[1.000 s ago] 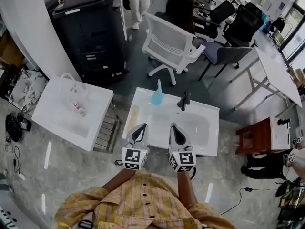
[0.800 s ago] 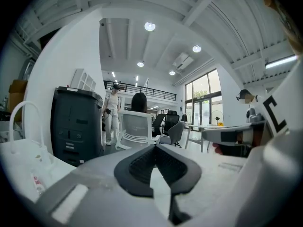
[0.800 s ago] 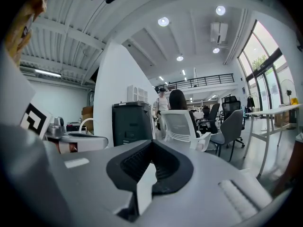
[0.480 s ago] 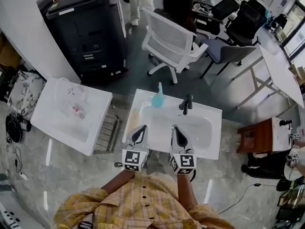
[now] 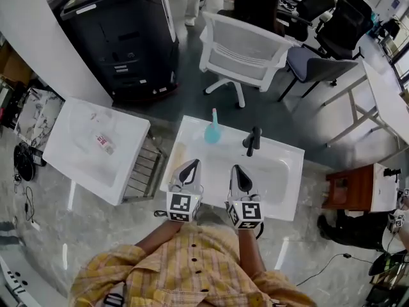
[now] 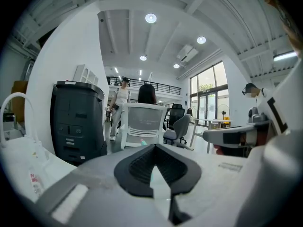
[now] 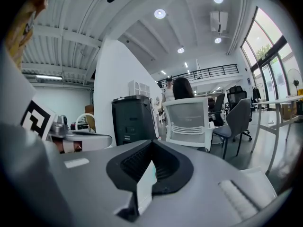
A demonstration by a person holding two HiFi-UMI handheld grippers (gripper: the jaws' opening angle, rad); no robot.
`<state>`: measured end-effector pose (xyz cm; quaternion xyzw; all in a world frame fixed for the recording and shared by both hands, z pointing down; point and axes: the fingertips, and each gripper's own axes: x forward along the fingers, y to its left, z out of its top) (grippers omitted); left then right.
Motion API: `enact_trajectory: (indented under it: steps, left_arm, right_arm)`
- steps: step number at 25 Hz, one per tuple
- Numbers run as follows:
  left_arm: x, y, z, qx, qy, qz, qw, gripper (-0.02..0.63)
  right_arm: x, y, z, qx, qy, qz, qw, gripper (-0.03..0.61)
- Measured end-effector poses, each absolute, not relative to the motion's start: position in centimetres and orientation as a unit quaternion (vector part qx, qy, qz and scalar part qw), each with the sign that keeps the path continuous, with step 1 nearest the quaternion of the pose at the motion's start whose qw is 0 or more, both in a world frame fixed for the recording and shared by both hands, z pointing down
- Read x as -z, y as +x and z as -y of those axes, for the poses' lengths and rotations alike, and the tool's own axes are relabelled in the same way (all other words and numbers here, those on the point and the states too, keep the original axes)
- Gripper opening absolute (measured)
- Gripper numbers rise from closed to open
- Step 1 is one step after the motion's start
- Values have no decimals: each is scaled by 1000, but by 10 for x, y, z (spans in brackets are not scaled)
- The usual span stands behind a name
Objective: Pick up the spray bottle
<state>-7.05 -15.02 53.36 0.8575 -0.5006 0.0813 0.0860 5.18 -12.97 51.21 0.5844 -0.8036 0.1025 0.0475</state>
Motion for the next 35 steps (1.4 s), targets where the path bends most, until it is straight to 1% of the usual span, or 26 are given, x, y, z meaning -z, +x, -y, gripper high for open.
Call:
enact_trajectory:
  steps: [18,31,35]
  left_arm:
    - [-581,-28,243,-101,836,523,130,-3]
    - [-610,-11,295,-116,820,533,175,115]
    - [-617,-8,308,-127,811,539,189,117]
  right_arm:
    - [-549,80,190,-122,566,813,60,2]
    - [-576,87,205,-138,551,820,76,2]
    - [-583,89,209,-144,550,819,79,2]
